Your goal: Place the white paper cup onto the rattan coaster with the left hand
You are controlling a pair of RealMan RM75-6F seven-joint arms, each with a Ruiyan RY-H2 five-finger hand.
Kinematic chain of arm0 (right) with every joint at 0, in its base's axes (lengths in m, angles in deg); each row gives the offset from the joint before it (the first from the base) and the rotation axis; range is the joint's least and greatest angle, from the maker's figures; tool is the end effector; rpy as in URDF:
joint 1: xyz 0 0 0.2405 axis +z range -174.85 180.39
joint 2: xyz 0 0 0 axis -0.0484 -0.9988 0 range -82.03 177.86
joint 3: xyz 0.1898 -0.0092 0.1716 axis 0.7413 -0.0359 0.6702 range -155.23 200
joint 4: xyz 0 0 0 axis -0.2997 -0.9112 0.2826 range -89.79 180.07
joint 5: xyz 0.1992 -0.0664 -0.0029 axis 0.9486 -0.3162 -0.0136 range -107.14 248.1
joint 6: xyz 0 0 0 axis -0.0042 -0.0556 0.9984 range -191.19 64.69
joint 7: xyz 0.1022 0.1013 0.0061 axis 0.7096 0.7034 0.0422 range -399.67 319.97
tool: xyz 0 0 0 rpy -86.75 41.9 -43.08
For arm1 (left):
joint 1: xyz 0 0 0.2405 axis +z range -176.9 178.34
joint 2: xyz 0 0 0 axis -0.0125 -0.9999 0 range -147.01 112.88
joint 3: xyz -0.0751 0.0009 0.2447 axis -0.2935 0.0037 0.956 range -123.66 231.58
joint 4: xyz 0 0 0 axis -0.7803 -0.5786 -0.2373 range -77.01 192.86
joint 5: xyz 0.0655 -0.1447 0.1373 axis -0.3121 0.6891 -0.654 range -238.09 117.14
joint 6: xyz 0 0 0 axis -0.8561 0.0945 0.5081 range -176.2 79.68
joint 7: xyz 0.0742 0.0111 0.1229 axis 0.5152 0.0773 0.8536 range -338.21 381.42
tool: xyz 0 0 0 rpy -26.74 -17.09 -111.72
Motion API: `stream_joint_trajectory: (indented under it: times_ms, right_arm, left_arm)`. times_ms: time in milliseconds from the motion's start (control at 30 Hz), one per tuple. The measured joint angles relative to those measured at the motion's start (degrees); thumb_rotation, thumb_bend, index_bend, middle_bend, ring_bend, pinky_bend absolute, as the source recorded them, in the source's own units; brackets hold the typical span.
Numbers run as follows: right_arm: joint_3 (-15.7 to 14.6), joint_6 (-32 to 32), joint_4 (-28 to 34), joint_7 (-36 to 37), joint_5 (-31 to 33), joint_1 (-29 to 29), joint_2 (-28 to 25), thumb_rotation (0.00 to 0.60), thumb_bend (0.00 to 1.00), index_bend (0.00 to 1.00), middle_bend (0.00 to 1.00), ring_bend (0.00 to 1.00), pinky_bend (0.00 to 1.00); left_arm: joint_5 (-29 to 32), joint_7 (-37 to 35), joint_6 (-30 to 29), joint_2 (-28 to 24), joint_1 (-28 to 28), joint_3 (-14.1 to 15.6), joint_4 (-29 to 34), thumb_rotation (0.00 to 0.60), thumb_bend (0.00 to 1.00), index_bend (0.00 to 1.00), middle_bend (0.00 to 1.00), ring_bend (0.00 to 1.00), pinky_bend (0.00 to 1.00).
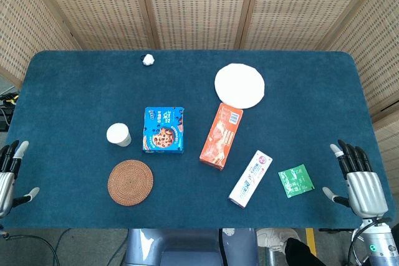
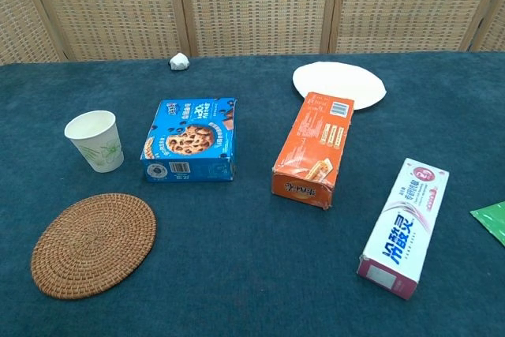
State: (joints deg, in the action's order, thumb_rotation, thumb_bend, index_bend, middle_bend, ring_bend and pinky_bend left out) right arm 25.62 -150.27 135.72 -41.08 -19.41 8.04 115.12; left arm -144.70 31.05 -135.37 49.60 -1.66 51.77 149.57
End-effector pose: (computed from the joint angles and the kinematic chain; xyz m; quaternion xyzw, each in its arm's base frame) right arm -0.2996 -0.1841 0.1463 0.6070 -0.3595 0.4159 0.5739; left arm -0.3199 0.1646 0.1506 -0.5972 -0.3615 -0.3362 0.6322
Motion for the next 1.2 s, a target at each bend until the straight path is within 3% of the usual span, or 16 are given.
stream_joint_trajectory:
  times_ms: [433, 633, 833, 1000, 1200]
  right_arm:
    - [0.1, 0.2, -0.2, 0.7, 0.6, -0.1, -0.1, 0.6, 0.13, 0.0, 0.0, 0.0, 0.0]
    - [0.3, -0.2, -0.3, 1.5, 0.6, -0.2, -0.3, 0.6, 0.13, 0.01, 0.0, 0.0, 0.0]
    - [0.2, 0.1, -0.3, 1.7, 0.5, -0.1, -0.3, 0.6, 0.13, 0.01, 0.0, 0.0, 0.0]
    - [0.1, 0.5, -0.4, 2.0, 0.6, 0.0, -0.3, 0.6, 0.13, 0.01, 0.0, 0.0, 0.0]
    - [0.1, 1.2, -0.7, 2.5, 0.9, 0.2, -0.2, 0.6, 0.13, 0.02, 0.0, 0.0, 0.0]
  left_arm:
    - [-0.4, 0.7, 1.9, -0.4, -1.5, -0.2, 0.9, 0.6, 0.16, 0.0, 0.0, 0.0, 0.0]
    - [0.0, 0.6, 6.0, -3.1, -5.0, -2.0, 2.2, 0.6, 0.16, 0.0, 0.0, 0.0, 0.0]
    - [2.3, -0.6, 13.6, -5.9, -10.3, -4.7, 3.6, 0.6, 0.17, 0.0, 0.0, 0.0, 0.0]
    - [7.9, -0.7, 23.5, -6.5, -16.2, -7.2, 3.4, 0.6, 0.18, 0.0, 0.0, 0.0, 0.0]
    - [15.9, 5.3, 32.5, -5.2, -24.2, -9.6, 2.5, 0.6, 0.18, 0.0, 0.0, 0.0, 0.0]
